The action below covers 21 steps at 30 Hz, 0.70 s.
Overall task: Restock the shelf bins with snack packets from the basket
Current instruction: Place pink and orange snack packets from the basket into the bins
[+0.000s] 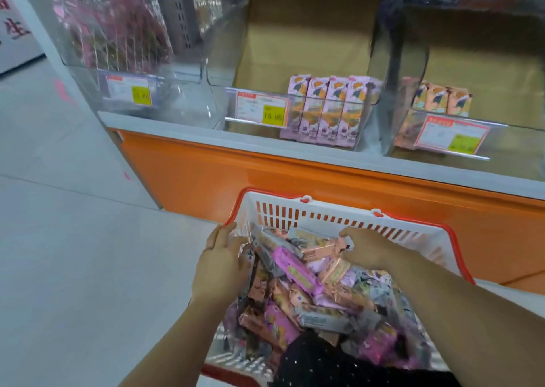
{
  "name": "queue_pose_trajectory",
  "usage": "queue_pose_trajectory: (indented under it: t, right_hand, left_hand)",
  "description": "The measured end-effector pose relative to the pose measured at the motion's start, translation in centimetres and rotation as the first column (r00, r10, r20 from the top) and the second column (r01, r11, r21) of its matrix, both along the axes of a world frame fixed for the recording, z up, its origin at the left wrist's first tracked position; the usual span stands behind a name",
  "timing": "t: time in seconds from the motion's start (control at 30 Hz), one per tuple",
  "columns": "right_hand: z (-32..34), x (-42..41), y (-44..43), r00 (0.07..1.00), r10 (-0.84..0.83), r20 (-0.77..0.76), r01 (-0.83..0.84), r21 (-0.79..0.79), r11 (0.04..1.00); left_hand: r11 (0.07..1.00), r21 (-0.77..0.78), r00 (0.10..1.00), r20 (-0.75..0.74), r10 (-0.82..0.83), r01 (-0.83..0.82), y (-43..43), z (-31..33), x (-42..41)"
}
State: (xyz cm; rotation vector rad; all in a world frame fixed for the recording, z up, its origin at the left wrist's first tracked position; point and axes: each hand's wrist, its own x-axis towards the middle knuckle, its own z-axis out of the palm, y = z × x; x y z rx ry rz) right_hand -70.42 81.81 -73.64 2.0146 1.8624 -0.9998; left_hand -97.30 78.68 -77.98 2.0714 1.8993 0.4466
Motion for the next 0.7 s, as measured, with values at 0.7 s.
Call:
queue_pose_trajectory:
  t: [0.7]
  right_hand:
    - [-3.4, -5.9, 4.0, 0.936, 0.251, 0.248, -0.227, -0.122, 0.966]
  left_hand:
    - [1.000, -0.025, 0.999, 0.036, 0.014, -0.014, -0.1, 0.4, -0.2]
